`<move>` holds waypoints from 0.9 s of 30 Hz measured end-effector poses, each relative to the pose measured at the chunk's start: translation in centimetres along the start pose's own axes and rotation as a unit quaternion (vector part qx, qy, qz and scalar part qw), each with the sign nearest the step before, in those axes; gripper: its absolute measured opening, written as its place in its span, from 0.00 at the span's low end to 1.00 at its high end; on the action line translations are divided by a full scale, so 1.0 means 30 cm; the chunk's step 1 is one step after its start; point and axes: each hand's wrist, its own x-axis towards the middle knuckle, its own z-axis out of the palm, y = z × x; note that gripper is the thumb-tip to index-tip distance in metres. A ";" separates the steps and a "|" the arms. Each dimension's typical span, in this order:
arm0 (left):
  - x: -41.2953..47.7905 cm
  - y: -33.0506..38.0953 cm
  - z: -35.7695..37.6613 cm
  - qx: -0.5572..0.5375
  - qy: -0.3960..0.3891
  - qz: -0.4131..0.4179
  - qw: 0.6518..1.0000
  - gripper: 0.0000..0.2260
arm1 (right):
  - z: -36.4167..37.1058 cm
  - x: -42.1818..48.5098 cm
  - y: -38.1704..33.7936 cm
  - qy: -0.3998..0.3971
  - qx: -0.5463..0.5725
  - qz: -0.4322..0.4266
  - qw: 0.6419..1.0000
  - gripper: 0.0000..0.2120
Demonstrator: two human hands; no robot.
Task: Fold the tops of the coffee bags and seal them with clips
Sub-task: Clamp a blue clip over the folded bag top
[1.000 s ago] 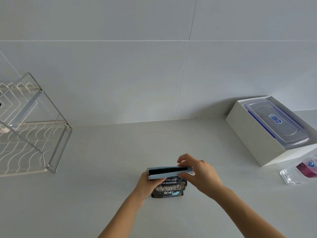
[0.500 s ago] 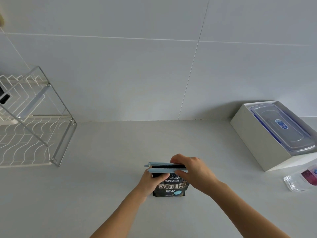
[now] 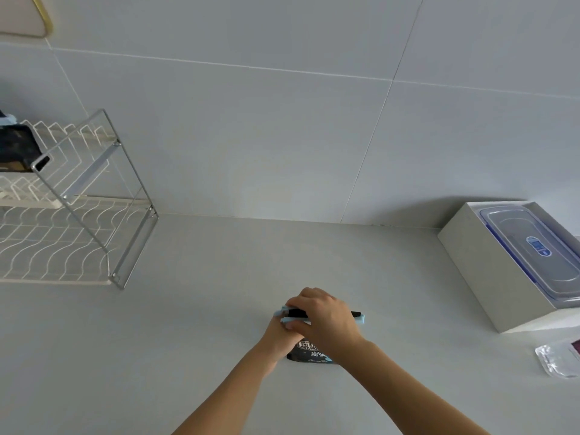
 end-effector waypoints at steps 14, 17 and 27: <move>0.003 -0.044 -0.010 0.055 0.058 -0.053 0.995 0.16 | 0.056 -0.004 -0.036 0.060 -0.054 -0.033 0.996 0.12; -0.011 -0.041 -0.014 0.073 0.055 -0.038 0.995 0.16 | 0.060 -0.005 -0.044 0.080 -0.050 -0.029 0.995 0.10; -0.079 0.002 -0.145 0.255 0.040 0.046 0.965 0.07 | 0.075 0.001 -0.012 0.078 -0.008 -0.026 0.997 0.09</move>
